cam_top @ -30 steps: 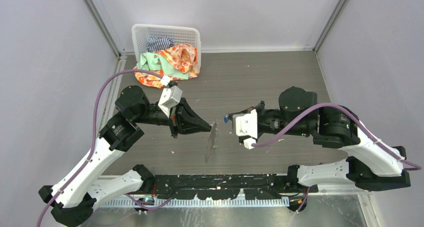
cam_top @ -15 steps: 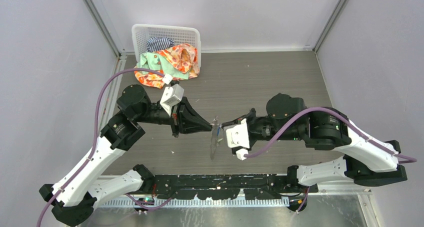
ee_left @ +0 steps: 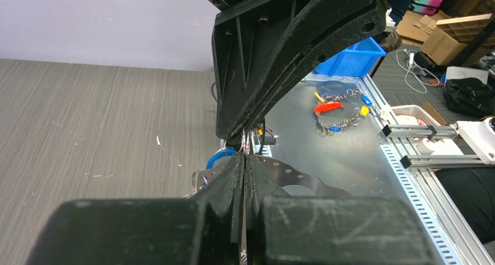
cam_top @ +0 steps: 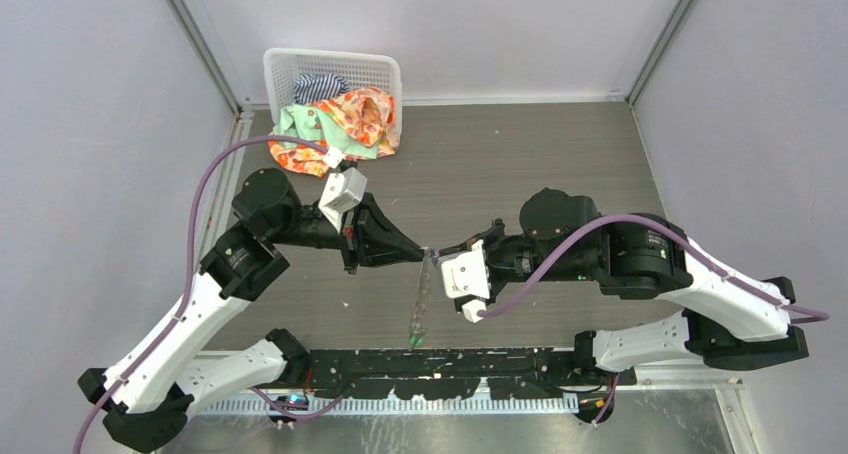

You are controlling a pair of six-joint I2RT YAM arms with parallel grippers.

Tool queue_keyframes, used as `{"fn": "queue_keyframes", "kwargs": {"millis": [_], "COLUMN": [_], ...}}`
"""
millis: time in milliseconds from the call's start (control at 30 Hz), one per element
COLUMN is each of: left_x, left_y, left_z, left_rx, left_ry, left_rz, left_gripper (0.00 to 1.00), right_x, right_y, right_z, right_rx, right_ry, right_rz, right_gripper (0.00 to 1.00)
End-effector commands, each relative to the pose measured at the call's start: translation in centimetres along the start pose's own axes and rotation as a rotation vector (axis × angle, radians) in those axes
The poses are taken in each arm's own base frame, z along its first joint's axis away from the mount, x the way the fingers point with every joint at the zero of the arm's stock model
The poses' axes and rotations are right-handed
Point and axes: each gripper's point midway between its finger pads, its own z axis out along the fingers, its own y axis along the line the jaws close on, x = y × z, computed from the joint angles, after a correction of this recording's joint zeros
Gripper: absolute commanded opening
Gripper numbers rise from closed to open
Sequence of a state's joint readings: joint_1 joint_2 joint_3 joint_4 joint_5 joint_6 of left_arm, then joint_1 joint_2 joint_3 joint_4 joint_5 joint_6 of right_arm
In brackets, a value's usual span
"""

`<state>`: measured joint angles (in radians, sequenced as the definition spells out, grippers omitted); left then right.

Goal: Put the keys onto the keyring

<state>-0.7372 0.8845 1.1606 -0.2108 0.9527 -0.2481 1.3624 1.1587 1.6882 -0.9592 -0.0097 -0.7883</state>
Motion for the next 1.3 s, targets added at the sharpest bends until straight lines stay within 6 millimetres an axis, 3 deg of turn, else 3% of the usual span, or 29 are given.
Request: {"fn": "queue_keyframes", "kwargs": {"millis": [0, 600, 1267], "left_x": [-2.03, -1.86, -1.70], "left_y": [-0.92, -0.77, -0.72], "left_z": [-0.40, -0.32, -0.39], "left_rx": [0.010, 0.012, 0.007], "left_ry": [-0.042, -0.038, -0.037], "left_rz": [0.080, 0.090, 0.096], "left_gripper": [0.00, 0.00, 0.00], "right_x": [-1.70, -1.38, -2.36], "right_y": [-1.36, -1.92, -2.27], "right_z": [-1.07, -1.40, -1.73], "right_rx": [0.046, 0.078, 0.097], "right_ry": [-0.053, -0.031, -0.083], "right_rz": [-0.007, 0.008, 0.021], "right_gripper": [0.01, 0.01, 0.01]}}
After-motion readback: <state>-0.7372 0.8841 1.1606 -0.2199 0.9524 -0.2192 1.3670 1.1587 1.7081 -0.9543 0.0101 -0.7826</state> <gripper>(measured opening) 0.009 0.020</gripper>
